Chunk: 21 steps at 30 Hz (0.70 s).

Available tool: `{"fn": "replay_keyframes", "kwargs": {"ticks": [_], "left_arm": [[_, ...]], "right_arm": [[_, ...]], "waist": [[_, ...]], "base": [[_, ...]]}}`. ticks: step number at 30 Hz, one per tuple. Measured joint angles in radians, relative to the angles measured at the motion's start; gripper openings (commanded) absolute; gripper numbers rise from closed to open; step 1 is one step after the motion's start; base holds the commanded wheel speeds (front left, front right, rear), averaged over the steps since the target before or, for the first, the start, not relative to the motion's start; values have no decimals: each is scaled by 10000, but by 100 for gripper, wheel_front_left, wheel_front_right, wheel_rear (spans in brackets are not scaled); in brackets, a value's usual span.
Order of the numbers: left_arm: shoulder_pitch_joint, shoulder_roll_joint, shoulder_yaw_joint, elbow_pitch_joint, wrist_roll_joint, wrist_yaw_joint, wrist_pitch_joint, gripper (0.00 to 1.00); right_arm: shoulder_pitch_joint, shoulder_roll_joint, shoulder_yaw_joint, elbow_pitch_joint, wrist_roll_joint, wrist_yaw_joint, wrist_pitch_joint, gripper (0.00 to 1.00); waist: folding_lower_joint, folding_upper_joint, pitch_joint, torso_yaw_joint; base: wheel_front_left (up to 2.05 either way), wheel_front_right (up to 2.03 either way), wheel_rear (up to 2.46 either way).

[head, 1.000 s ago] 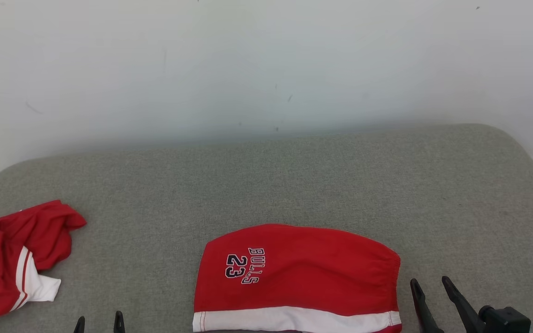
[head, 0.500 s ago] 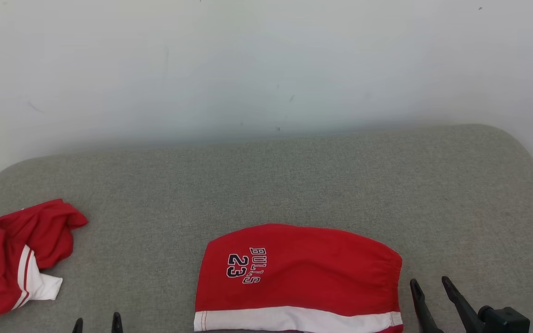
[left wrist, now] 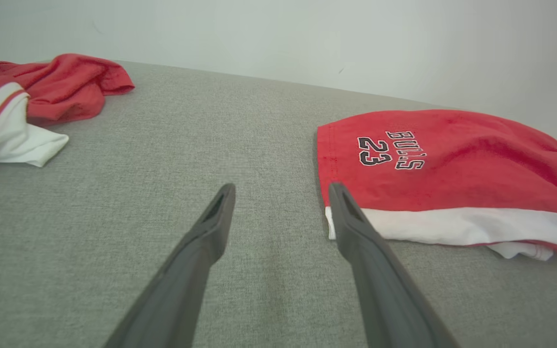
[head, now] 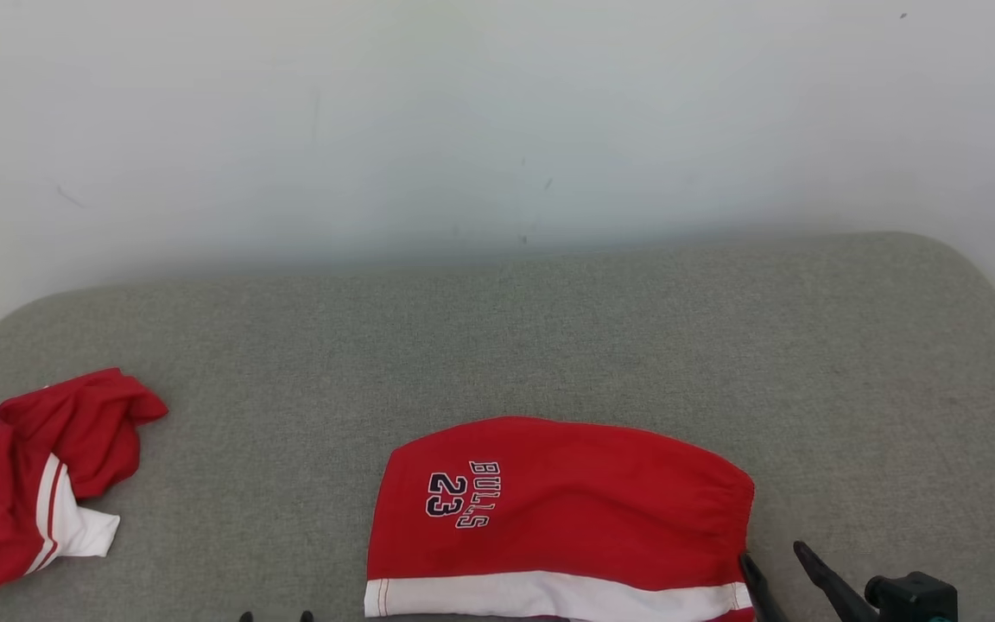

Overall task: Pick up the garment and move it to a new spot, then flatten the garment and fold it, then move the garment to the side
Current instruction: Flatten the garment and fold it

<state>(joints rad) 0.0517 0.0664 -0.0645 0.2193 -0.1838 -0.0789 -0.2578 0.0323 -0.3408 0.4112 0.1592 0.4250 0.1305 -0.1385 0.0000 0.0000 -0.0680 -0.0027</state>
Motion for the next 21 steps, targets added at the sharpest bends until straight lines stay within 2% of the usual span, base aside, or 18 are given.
{"fn": "replay_keyframes", "kwargs": {"ticks": [4,10,21], "left_arm": [[-389,-33,-196,725,-192,-176,-2,100],[-940,-58,-709,1687,-357,-403,0,100],[-1790,-17,-1574,2748,-782,-502,-2,100]], "right_arm": [[23,-242,320,6,282,0,320,100],[-58,-280,721,282,604,0,502,100],[-857,-226,1546,1430,1072,0,311,100]], "waist": [[0,0,105,-40],[0,0,253,-267],[0,0,556,-544]], "base": [[0,0,0],[0,0,0],[0,0,0]]}}
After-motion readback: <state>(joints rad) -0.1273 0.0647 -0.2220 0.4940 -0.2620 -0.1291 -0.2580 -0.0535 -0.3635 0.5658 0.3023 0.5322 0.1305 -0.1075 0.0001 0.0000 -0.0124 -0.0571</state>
